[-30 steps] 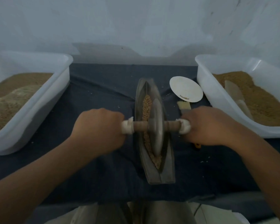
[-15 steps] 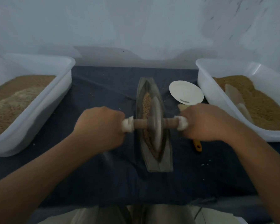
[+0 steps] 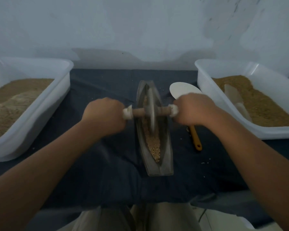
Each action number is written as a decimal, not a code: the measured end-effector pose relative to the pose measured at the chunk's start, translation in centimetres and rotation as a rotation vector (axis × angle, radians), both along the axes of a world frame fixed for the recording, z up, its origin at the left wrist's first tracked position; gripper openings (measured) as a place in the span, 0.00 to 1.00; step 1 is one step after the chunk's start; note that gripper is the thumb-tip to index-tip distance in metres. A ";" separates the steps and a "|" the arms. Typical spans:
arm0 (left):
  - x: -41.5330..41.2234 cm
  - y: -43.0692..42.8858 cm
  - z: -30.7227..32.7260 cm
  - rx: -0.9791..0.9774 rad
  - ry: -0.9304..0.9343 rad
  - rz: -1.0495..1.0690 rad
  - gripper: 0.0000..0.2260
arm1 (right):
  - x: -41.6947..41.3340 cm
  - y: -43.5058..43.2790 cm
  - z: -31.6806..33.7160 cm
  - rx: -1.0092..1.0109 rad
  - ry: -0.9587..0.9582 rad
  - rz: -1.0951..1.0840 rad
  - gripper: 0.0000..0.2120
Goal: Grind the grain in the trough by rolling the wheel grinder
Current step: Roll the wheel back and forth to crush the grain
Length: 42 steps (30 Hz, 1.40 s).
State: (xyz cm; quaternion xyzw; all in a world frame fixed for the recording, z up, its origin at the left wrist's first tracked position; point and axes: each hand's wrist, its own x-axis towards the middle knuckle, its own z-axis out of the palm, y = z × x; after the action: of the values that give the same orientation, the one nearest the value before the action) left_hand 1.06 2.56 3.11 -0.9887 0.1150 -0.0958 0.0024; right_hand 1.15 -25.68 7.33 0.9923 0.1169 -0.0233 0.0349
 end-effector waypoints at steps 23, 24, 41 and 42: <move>-6.9 1.7 -1.8 0.013 -0.301 -0.127 0.25 | -5.2 -1.4 -0.1 -0.020 0.118 0.056 0.13; -6.1 1.5 -1.9 0.026 -0.286 -0.103 0.25 | -4.7 -1.0 -0.4 -0.040 0.067 0.037 0.14; -3.5 1.7 -1.1 0.045 -0.241 -0.213 0.17 | -4.8 -1.7 -0.7 0.002 0.085 -0.001 0.11; -2.5 1.5 -1.4 0.042 -0.208 -0.173 0.16 | -4.2 -1.2 -1.0 -0.027 0.008 -0.009 0.13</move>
State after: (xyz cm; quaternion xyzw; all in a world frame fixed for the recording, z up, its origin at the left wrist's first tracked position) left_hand -1.43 4.02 1.66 -0.9596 0.2009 -0.1952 0.0266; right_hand -3.05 -26.86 6.34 0.9921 0.1124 -0.0288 0.0480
